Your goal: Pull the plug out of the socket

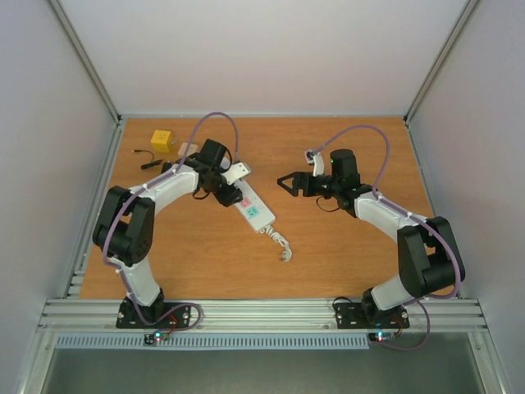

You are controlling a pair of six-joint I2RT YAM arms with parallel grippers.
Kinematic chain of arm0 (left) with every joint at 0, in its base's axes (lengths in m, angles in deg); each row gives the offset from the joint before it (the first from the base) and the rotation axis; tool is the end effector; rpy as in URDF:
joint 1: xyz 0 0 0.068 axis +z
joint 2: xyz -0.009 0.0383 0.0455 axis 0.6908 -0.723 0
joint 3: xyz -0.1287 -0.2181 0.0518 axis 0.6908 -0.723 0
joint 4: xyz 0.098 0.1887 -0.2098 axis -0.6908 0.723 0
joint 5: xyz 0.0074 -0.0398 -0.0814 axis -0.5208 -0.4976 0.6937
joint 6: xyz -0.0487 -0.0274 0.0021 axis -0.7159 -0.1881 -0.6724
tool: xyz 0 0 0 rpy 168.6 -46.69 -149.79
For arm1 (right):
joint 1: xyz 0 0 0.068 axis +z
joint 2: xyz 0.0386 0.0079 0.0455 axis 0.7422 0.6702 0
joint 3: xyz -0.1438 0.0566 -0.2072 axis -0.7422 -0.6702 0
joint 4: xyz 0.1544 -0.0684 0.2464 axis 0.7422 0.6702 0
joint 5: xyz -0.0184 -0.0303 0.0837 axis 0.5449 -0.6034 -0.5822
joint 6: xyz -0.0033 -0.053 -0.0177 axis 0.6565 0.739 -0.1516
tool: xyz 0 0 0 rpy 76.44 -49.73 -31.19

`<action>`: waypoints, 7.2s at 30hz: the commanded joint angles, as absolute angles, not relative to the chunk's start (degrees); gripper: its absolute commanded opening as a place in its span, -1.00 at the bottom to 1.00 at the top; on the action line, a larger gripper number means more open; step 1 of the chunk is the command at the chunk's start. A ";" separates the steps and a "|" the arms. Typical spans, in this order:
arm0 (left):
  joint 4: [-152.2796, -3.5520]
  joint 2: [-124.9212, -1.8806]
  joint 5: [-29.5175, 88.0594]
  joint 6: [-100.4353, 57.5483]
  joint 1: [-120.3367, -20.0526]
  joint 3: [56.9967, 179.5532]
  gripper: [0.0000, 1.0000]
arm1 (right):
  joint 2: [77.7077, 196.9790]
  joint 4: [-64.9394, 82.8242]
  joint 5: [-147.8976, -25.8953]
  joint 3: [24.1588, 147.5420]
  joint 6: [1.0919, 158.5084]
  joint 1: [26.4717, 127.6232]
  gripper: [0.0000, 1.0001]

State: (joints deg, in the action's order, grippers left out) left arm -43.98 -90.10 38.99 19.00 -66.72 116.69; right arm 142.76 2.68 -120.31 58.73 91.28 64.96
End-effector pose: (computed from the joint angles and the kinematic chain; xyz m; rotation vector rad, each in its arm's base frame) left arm 0.3595 -0.1658 0.1607 1.2427 2.3282 -0.3848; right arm 0.3301 0.1277 0.1793 -0.8049 1.9430 0.8891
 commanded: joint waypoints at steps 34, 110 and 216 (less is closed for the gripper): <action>-34.91 -78.83 50.00 47.77 -67.95 105.00 -0.68 | 140.85 -17.43 -124.00 43.88 116.16 80.93 0.63; -32.42 -82.06 56.16 46.32 -67.95 109.72 -0.76 | 158.52 -14.60 -105.26 46.45 138.60 100.72 -0.27; -47.04 -82.10 70.75 10.83 -22.59 98.62 -0.75 | 137.92 -11.69 -91.24 55.82 116.43 98.02 0.97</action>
